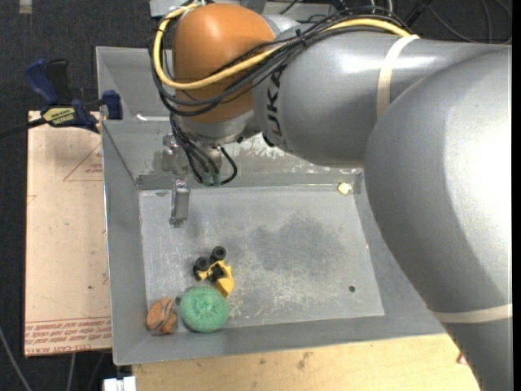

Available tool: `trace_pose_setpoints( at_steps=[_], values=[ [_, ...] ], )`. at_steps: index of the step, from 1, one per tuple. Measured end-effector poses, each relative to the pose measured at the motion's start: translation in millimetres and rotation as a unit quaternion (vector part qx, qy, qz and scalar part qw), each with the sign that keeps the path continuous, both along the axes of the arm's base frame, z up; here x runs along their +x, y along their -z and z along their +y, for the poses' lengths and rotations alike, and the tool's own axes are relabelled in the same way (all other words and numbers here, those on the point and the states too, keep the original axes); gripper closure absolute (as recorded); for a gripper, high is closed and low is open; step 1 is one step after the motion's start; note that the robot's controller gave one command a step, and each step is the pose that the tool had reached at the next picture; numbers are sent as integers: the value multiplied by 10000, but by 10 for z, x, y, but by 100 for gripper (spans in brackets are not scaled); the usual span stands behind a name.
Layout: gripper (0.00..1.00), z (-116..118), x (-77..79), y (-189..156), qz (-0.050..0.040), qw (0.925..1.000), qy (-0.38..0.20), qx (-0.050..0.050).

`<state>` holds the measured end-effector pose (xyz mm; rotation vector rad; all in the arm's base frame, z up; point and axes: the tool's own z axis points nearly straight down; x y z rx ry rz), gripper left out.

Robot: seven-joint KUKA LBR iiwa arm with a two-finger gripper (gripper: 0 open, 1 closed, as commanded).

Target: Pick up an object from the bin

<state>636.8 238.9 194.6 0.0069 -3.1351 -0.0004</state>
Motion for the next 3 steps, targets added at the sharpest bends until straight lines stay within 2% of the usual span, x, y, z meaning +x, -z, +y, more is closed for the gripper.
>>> trace_pose_setpoints(
  at_steps=[1,2,3],
  values=[
    [0,-11,18,-55,-39,10000,18,8],
    [0,-376,-314,464,-48,9969,-782,8],
    [0,-559,-448,572,-35,9608,-2773,12]
  ],
)
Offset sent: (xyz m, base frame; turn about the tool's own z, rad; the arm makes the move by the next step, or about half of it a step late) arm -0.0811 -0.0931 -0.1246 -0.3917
